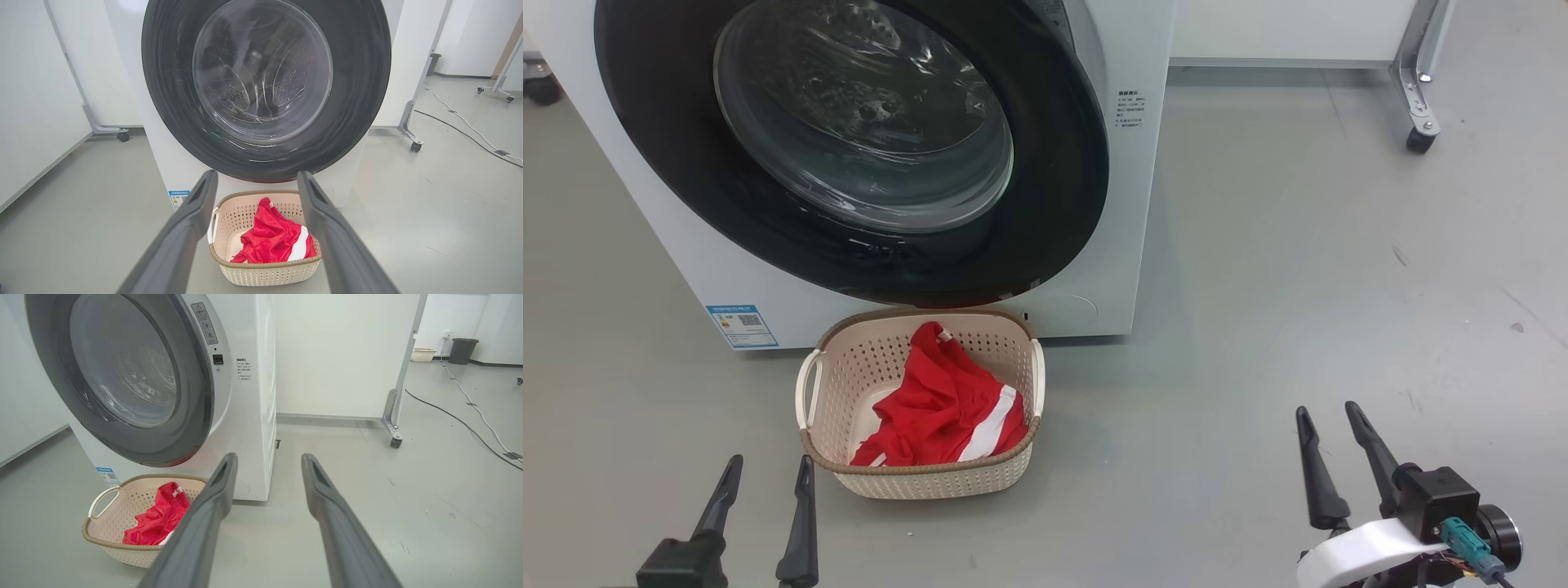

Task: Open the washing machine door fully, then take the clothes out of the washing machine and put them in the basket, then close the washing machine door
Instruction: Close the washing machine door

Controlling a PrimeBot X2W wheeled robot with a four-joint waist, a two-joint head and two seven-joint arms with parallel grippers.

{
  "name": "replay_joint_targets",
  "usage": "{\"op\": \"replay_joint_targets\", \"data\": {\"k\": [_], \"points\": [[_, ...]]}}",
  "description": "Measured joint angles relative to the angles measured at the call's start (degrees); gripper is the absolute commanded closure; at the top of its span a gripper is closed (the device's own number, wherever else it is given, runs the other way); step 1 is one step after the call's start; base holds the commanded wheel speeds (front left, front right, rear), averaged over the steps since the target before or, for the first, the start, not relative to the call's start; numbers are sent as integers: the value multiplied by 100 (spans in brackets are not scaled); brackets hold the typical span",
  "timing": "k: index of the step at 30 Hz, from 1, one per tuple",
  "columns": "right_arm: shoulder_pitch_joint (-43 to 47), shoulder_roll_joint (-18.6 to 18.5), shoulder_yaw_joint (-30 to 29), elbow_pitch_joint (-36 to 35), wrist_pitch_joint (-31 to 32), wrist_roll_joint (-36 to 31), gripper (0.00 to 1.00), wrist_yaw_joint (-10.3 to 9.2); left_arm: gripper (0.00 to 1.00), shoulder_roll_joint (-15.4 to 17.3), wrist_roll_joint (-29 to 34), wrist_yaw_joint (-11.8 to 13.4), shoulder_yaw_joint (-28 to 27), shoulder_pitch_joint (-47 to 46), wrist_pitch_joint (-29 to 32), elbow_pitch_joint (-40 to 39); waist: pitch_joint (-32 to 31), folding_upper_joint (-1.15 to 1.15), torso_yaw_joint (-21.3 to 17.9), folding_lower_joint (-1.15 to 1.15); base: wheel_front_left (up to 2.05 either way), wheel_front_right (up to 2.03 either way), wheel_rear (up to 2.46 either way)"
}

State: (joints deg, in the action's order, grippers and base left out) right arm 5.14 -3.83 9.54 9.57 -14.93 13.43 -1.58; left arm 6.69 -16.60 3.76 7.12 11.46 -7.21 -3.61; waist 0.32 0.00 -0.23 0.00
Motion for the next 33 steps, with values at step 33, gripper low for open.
{"op": "replay_joint_targets", "data": {"k": [33], "points": [[-3103, -189, 304, -115, 561, -12, 100, 708, 0, -66, 151, -54, 287, -947, -114, -438, 1404, 0, 583, 0, 0, 0, 0]]}}
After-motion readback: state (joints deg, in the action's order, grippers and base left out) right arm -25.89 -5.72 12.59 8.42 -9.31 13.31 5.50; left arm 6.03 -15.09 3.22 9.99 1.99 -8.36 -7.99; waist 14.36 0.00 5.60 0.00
